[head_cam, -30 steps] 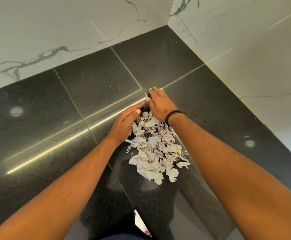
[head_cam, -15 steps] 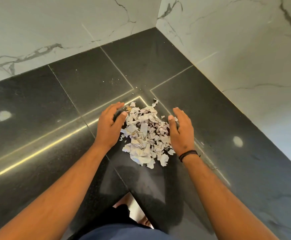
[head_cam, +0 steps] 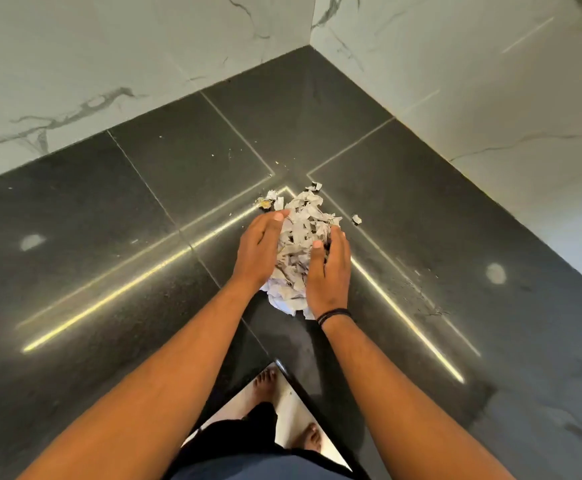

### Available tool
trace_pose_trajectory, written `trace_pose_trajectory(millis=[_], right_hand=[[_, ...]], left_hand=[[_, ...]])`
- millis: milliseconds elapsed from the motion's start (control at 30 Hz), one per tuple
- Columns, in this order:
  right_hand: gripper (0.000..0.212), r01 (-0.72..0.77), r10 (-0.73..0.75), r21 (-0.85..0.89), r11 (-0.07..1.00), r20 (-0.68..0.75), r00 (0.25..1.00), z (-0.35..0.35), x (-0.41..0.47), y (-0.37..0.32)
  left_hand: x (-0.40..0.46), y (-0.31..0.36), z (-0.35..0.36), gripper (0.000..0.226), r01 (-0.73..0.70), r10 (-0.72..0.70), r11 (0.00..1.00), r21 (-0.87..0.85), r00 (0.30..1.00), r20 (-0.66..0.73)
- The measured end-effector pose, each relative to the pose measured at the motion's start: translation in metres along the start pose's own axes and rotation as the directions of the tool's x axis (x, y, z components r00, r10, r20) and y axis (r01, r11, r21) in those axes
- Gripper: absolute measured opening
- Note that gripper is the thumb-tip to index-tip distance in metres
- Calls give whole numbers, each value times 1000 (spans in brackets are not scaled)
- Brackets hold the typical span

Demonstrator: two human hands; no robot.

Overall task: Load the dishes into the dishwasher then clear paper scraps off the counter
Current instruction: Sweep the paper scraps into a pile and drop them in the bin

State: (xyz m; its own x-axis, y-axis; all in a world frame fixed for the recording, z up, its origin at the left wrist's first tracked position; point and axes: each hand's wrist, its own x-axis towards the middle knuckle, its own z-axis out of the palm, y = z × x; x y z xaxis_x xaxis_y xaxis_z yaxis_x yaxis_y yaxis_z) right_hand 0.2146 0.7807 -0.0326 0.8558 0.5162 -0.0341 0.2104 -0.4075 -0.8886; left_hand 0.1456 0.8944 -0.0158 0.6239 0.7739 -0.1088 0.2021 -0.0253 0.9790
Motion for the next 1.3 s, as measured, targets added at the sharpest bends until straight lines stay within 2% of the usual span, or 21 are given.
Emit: trace_pose_trajectory(millis=[167,300,467,533,633,733,900,1067,1133,1200,1300], right_hand=[[52,2,6,155,988,-50,999,18,9,-13],[44,-69,111,373,925,-92,990,26,19,-26],[38,-85,247,738,670,-113,962,23,32,-47],[35,-81,306,807,584,-127,944,15,35,-60],[35,-104,392,899,425,-80,916,6,41,-75],[35,-116,430,936,332,-40,902,-3,47,-87],[28,-92,400,936,340,-55,915,-17,51,-107],[28,-78,358,930,360,-60,932,-23,50,-121],[29,-59,336,940,335,-60,940,-24,49,-127],[28,-45,326,948,314,-63,943,-25,50,-130],[29,-19,339,973,231,-62,939,-26,51,-134]], left_hand=[[4,6,13,37,67,-70,993,-93,997,-30],[11,19,20,38,159,-180,953,-256,982,-60],[19,38,26,42,237,-288,848,-474,957,-36],[19,44,25,46,247,-317,797,-551,948,-33],[18,59,25,40,234,-340,709,-666,940,-32],[18,75,28,35,206,-325,709,-674,944,-54],[21,99,30,38,145,-250,818,-557,961,-117],[21,117,32,40,111,-169,888,-446,981,-92],[21,122,33,41,107,-170,864,-492,982,-86],[21,123,34,43,110,-192,798,-593,979,-76],[17,128,36,50,148,-261,584,-798,965,-12]])
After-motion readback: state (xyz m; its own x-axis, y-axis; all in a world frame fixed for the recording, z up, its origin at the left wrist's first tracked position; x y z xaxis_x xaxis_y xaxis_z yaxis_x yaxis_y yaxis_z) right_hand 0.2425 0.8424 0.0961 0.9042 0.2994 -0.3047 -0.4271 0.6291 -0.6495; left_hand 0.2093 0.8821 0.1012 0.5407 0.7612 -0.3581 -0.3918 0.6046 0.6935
